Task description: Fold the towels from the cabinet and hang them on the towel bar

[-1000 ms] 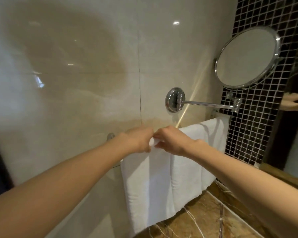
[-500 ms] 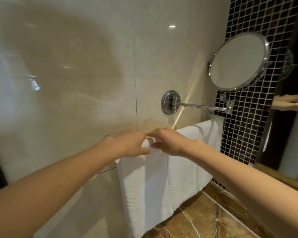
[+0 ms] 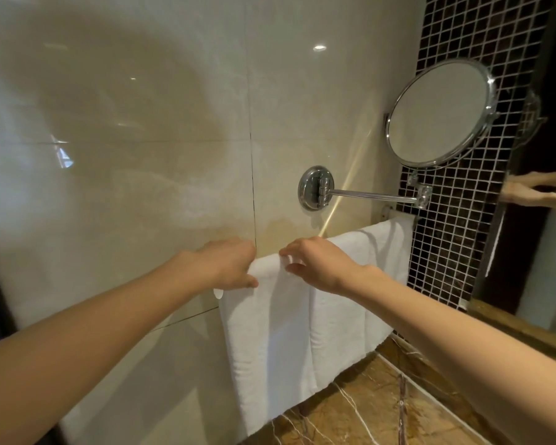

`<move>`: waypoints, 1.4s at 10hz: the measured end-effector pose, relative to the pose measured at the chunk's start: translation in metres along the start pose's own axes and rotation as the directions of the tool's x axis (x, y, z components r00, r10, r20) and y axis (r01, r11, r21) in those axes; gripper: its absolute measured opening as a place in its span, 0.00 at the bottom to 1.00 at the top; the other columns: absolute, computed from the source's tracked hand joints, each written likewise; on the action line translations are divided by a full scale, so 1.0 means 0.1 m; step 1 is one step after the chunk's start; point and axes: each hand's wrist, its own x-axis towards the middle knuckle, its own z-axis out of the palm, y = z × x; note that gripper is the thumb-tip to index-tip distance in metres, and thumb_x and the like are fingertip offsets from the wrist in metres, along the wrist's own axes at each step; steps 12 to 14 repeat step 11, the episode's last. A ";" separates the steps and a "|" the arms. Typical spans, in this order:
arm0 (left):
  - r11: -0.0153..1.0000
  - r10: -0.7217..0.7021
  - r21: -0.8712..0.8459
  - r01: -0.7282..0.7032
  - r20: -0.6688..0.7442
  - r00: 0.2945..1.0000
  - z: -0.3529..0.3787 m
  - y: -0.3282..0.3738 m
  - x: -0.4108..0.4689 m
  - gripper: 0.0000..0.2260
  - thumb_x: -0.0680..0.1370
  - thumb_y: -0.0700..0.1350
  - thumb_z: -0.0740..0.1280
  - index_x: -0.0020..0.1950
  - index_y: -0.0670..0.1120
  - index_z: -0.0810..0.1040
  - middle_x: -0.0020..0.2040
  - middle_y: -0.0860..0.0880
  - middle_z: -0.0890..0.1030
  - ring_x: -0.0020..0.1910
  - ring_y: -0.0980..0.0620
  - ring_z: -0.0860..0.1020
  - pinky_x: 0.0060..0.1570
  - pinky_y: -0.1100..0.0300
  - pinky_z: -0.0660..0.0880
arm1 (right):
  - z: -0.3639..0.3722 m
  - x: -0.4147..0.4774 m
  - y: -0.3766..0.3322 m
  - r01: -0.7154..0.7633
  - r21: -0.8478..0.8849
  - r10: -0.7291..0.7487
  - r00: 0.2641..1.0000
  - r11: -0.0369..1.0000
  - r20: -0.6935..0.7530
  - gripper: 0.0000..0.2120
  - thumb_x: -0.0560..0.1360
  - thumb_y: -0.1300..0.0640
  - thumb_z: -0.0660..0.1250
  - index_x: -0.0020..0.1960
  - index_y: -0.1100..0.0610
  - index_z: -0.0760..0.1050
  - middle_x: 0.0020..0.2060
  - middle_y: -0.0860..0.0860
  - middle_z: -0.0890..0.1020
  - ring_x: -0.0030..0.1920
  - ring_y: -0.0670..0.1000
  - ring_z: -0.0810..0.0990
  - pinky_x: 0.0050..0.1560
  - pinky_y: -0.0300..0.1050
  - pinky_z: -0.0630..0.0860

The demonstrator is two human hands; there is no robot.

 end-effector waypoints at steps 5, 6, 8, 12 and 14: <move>0.999 -0.016 0.032 0.026 -0.285 0.958 0.18 0.21 -0.15 0.10 0.78 0.55 0.59 0.43 0.50 0.65 0.47 0.47 0.76 0.44 0.44 0.76 0.29 0.56 0.58 | 0.12 -0.11 0.01 -0.087 -0.030 0.088 0.996 0.996 0.021 0.15 0.78 0.52 0.61 0.64 0.56 0.71 0.57 0.55 0.75 0.59 0.57 0.72 0.59 0.50 0.68; 0.999 -0.045 -0.023 0.040 -0.345 0.938 0.26 0.24 -0.20 0.10 0.78 0.54 0.58 0.47 0.48 0.68 0.50 0.46 0.77 0.49 0.42 0.77 0.37 0.54 0.64 | 0.17 -0.12 -0.05 -0.136 -0.003 0.136 0.990 0.991 -0.018 0.13 0.78 0.52 0.59 0.61 0.57 0.71 0.56 0.56 0.74 0.57 0.58 0.72 0.59 0.51 0.69; 0.988 -0.152 -0.041 0.147 -0.358 0.921 0.21 0.40 -0.36 0.12 0.78 0.52 0.57 0.55 0.48 0.74 0.53 0.46 0.78 0.52 0.42 0.77 0.51 0.48 0.67 | 0.22 -0.19 -0.22 -0.196 0.020 0.197 0.980 0.980 -0.030 0.16 0.78 0.53 0.60 0.62 0.60 0.69 0.60 0.59 0.72 0.63 0.60 0.68 0.61 0.53 0.69; 0.362 -0.520 -0.931 -0.036 -0.234 0.822 -0.26 0.34 -0.71 0.08 0.78 0.44 0.62 0.44 0.44 0.80 0.44 0.45 0.82 0.45 0.48 0.79 0.50 0.53 0.74 | -0.19 -0.42 -0.41 -0.307 0.269 0.310 0.950 0.913 0.032 0.24 0.79 0.50 0.60 0.73 0.59 0.65 0.70 0.58 0.71 0.69 0.57 0.70 0.67 0.47 0.66; 0.362 -0.520 -0.931 -0.036 -0.234 0.822 -0.26 0.34 -0.71 0.08 0.78 0.44 0.62 0.44 0.44 0.80 0.44 0.45 0.82 0.45 0.48 0.79 0.50 0.53 0.74 | -0.19 -0.42 -0.41 -0.307 0.269 0.310 0.950 0.913 0.032 0.24 0.79 0.50 0.60 0.73 0.59 0.65 0.70 0.58 0.71 0.69 0.57 0.70 0.67 0.47 0.66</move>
